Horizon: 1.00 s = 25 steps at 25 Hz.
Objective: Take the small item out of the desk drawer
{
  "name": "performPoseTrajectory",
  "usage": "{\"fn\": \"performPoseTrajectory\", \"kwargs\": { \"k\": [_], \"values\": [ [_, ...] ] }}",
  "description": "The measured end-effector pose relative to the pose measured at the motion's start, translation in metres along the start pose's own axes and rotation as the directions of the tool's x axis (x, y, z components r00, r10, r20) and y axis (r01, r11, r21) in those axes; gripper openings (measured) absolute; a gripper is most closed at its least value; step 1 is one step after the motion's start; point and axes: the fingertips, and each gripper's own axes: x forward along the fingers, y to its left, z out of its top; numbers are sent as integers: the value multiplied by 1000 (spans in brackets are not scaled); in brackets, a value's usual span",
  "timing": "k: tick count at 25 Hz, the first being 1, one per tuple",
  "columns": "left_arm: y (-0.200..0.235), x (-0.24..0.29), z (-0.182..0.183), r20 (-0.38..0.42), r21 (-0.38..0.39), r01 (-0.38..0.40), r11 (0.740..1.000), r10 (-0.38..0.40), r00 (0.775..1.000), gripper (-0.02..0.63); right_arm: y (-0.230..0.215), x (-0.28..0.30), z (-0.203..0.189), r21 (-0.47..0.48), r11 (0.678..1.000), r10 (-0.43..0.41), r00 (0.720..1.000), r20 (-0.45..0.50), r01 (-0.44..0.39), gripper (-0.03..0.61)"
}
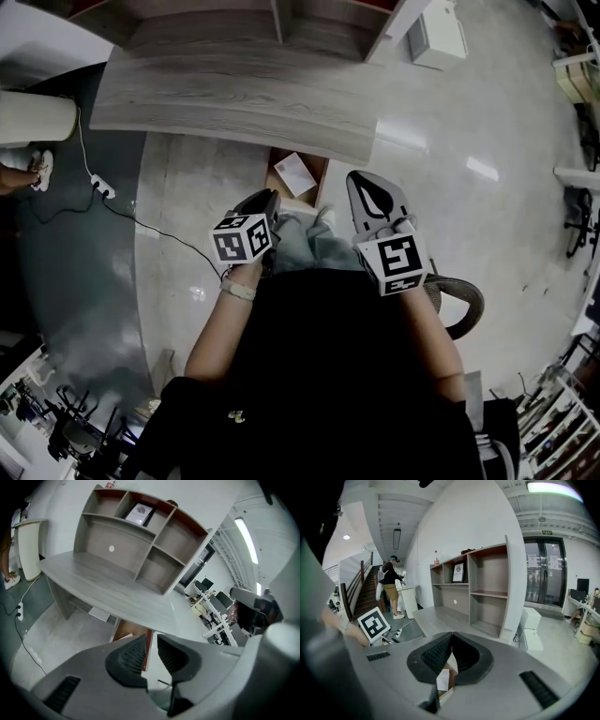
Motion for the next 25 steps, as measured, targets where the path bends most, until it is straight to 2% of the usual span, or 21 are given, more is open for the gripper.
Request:
{"fn": "performPoseTrajectory", "kwargs": {
  "k": [5,9,12,16,20,25],
  "values": [
    [27,43,-18,-108,-109,-1,994,-11,994,150,-4,10,-5,17,998,-62,997,-47,63,-5],
    [41,74,-32,-172,-162,-1,987,-27,985,217,-7,12,-7,16,994,-109,991,-81,111,-5],
    [44,97,-47,-228,-147,19,989,-52,972,244,-8,8,-11,20,988,-151,983,-104,154,-5],
    [64,126,-60,-271,-125,-11,992,-23,962,304,-10,7,-17,19,979,-197,971,-132,201,-5],
    [81,153,-70,-279,-130,-57,990,18,960,347,-16,-4,-30,24,966,-249,954,-168,257,-5],
    [94,182,-70,-243,-104,-95,990,68,968,402,-20,-17,-47,27,949,-302,927,-221,315,-5]
  ]
}}
